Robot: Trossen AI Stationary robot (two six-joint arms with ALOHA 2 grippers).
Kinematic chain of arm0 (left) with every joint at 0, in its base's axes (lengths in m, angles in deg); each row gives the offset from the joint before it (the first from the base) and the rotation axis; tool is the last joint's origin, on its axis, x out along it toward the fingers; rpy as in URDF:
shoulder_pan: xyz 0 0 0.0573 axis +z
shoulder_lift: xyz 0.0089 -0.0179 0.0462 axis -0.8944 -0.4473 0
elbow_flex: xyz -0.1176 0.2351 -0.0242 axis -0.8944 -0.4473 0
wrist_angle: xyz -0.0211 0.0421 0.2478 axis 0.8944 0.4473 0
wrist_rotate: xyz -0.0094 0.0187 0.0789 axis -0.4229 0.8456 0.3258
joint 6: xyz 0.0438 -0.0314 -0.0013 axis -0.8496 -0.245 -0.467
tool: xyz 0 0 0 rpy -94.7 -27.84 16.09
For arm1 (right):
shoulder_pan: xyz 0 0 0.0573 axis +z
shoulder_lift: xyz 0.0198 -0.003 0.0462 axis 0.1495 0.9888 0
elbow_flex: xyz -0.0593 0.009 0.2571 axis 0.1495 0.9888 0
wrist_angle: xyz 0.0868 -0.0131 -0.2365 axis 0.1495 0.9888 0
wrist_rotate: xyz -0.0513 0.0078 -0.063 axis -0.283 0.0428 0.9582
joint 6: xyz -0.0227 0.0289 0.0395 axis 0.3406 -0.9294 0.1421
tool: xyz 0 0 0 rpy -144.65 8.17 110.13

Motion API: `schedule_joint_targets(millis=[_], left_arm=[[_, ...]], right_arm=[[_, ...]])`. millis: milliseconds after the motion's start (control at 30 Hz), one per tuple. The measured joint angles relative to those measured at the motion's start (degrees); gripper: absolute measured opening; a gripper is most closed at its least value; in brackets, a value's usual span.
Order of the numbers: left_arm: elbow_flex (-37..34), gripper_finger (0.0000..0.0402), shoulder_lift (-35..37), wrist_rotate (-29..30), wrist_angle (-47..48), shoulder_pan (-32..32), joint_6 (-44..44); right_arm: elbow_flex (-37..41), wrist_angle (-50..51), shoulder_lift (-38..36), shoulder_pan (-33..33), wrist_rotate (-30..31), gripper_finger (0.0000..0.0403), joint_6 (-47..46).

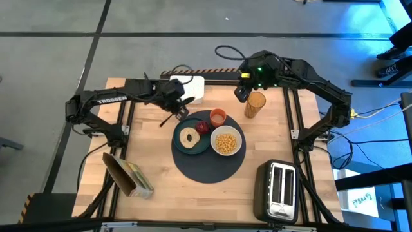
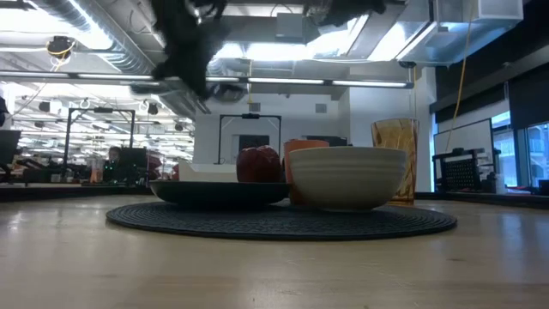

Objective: Arrange a breakfast setting
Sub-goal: Put the spoon on the placemat to the left of the green plate

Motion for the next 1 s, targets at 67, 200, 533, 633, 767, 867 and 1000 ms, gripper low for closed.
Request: schedule_joint_targets(millis=[67, 200, 533, 633, 767, 867, 1000], left_arm=[[-5.47, 0.0002, 2.15, -0.03, -0.92, 0.99, 3.69], [-14.36, 0.0002, 6.45, 0.04, -1.27, 1.2, 10.92], [-33.12, 0.0002, 9.49, -0.53, -17.31, -4.6, 25.39], [-36.81, 0.0002, 8.8, -0.39, -25.25, -6.03, 28.95], [-38.72, 0.0002, 8.6, 2.23, -27.76, -6.08, 30.43], [-39.19, 0.0002, 8.59, 4.89, -27.95, -6.08, 31.03], [-39.2, 0.0002, 7.87, 5.71, -30.65, -6.08, 31.98]], right_arm=[[0.17, -0.14, -0.19, 0.7, 1.45, 0.0138, 0.32], [0.31, 0.29, -0.49, 2.07, 1.86, 0.0138, 1.27], [0.31, -2.57, -0.5, 2.37, 1.86, 0.0138, 2.83], [0.31, -2.72, -0.5, 2.37, 1.86, 0.0138, 2.83], [0.31, -2.67, -0.5, 2.37, 1.86, 0.0138, 2.79], [0.31, -2.66, -0.5, 2.37, 1.83, 0.0138, 2.73], [0.31, -2.64, -0.5, 2.37, 1.85, 0.0138, 2.63]])
